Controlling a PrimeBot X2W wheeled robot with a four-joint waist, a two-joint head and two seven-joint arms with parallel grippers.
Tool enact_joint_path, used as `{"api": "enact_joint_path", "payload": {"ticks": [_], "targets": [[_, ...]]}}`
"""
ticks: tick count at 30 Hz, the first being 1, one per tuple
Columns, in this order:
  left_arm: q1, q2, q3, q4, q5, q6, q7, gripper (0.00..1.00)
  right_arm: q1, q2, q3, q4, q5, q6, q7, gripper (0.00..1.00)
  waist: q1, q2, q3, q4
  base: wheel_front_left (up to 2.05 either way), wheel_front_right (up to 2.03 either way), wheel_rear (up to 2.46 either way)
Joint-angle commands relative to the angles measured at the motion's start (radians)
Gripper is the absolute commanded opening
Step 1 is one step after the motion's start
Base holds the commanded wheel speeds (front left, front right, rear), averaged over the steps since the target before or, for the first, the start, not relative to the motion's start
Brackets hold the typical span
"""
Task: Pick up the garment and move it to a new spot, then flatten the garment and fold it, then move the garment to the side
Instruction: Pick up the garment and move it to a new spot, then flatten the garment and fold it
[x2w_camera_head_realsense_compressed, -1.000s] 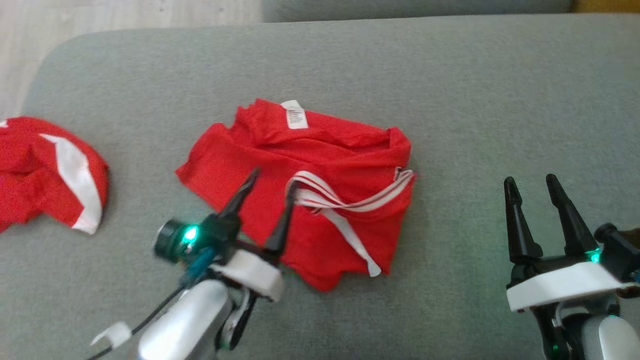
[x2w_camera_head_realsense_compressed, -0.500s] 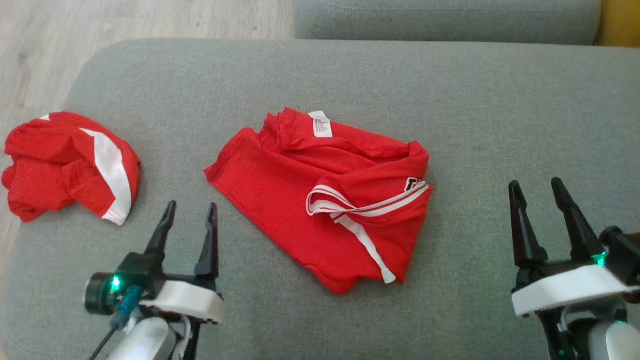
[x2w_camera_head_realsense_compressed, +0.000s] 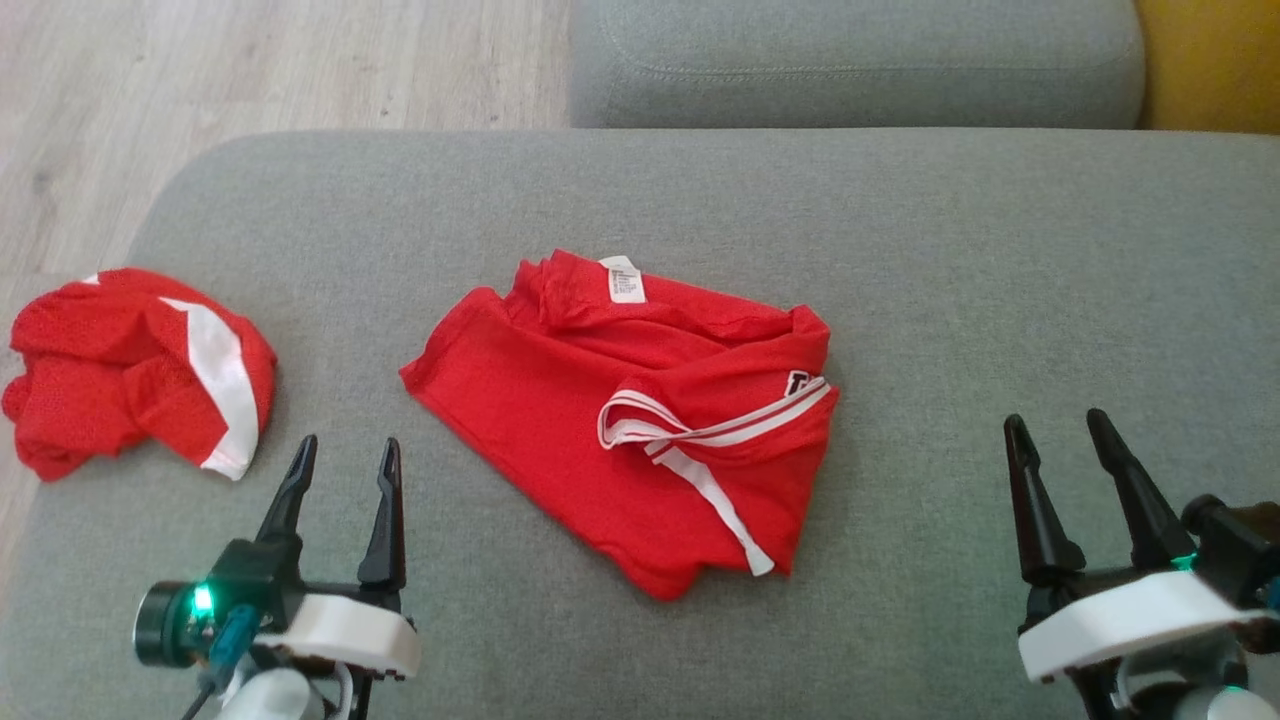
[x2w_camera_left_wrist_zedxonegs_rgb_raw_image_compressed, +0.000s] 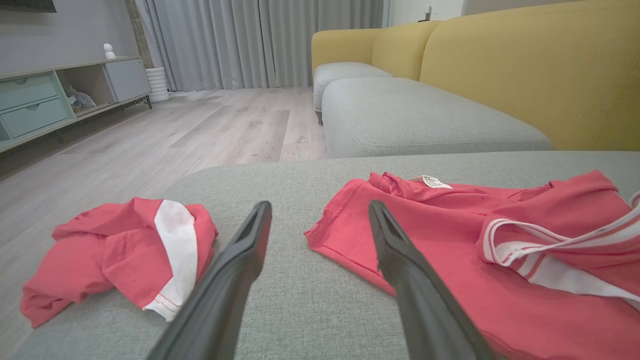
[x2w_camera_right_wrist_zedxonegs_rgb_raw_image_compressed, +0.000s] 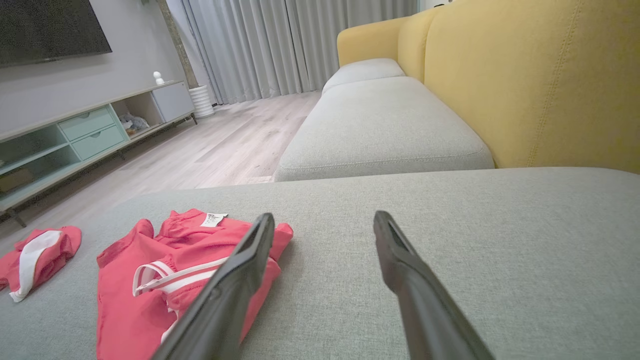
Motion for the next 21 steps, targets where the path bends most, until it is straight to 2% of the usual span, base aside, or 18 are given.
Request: {"api": "enact_joint_path", "payload": {"ticks": [1, 21], "targets": [[-0.019, 0.03, 0.039, -0.019, 0.009, -0.002, -0.012, 1.0, -0.006, -0.005, 0.023, -0.042, 0.0, -0.001, 0.006, 1.0, 0.0001, -0.0001, -0.006, -0.003, 0.0, 0.0, 0.0], [-0.018, 0.026, 0.032, -0.007, -0.006, 0.006, -0.009, 1.0, 0.006, -0.005, 0.029, -0.032, 0.014, -0.001, 0.017, 1.0, 0.0001, -0.0001, -0.018, -0.01, 0.0, 0.0, 0.0]]}}
